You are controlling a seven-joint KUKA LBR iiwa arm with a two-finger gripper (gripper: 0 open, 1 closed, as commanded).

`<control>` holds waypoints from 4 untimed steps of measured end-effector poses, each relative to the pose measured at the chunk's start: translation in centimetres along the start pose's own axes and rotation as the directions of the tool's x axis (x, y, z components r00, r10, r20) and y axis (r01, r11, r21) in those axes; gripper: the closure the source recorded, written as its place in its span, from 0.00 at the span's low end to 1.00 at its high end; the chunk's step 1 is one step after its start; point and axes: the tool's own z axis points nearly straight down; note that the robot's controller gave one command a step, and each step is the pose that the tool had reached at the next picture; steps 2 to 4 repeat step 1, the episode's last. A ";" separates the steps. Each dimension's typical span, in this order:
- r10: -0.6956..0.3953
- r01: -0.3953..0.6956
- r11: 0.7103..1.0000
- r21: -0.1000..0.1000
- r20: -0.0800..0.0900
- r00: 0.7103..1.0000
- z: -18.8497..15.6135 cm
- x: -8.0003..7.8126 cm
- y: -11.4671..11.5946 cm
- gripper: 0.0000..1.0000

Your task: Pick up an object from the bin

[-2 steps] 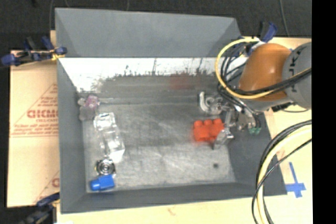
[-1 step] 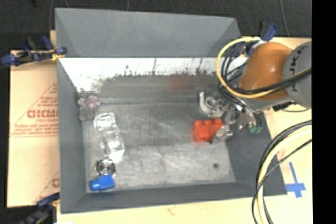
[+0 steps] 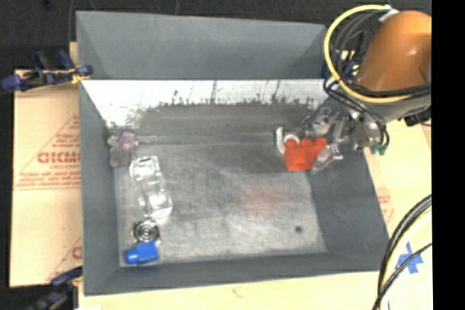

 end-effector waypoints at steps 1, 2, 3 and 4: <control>0.002 -0.002 1.000 0.005 -0.002 1.000 -5.8 -2.5 -3.6 1.00; 0.002 -0.002 1.000 0.005 -0.002 1.000 -5.8 -2.5 -3.6 1.00; 0.002 -0.002 1.000 0.005 -0.002 1.000 -5.8 -2.5 -3.6 1.00; 0.002 -0.002 1.000 0.005 -0.002 1.000 -5.8 -2.5 -3.6 1.00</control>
Offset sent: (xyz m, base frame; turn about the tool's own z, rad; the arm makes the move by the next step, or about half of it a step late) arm 0.0217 -0.0321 0.0525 -0.0016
